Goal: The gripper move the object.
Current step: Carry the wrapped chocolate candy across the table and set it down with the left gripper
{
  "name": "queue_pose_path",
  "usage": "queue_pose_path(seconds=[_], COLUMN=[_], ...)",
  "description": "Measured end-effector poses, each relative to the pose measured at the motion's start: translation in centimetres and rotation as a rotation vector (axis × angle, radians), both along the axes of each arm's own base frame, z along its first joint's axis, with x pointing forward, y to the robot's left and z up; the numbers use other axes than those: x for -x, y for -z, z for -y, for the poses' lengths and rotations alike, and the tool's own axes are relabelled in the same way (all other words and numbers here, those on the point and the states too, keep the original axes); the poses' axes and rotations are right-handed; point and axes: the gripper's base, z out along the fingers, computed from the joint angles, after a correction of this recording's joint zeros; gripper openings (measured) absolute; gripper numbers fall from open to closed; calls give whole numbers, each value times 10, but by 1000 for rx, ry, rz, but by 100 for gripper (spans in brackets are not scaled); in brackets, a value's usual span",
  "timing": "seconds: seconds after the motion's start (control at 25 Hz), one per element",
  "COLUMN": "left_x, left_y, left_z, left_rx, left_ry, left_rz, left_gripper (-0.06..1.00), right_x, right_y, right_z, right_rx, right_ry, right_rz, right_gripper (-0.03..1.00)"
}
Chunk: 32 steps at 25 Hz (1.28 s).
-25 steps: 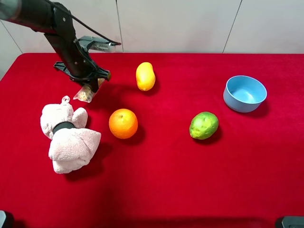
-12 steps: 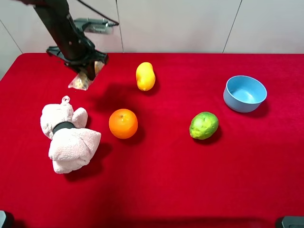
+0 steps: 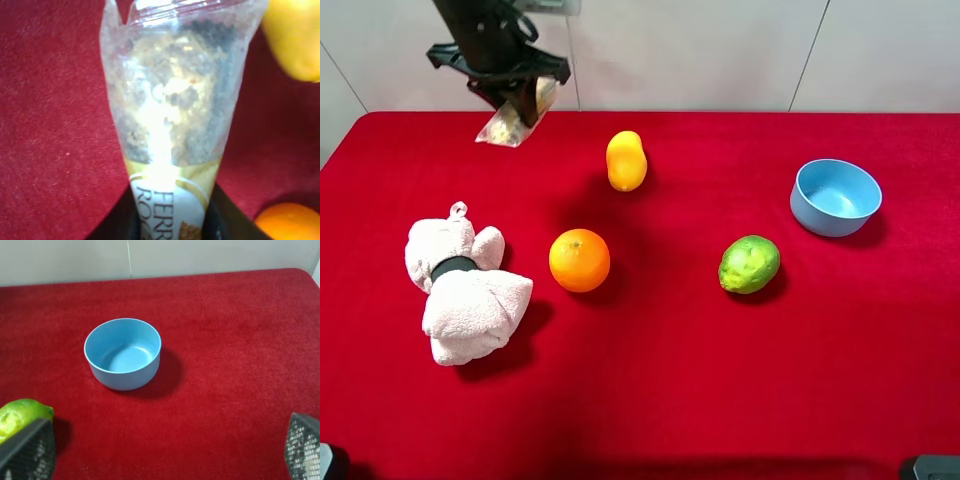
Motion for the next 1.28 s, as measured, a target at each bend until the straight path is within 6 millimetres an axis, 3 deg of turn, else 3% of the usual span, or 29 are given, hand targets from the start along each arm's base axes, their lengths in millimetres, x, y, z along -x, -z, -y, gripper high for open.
queue_pose_path(seconds=[0.36, 0.68, 1.28], left_x=[8, 20, 37], left_y=[-26, -33, -7], left_z=[38, 75, 155], left_rx=[43, 77, 126], left_ry=[32, 96, 231], left_rz=[62, 104, 148], left_gripper=[22, 22, 22], right_x=[0, 0, 0], right_y=[0, 0, 0], right_z=[0, 0, 0], right_rx=[0, 0, -1], right_ry=[0, 0, 0], right_rz=[0, 0, 0], right_gripper=[69, 69, 69])
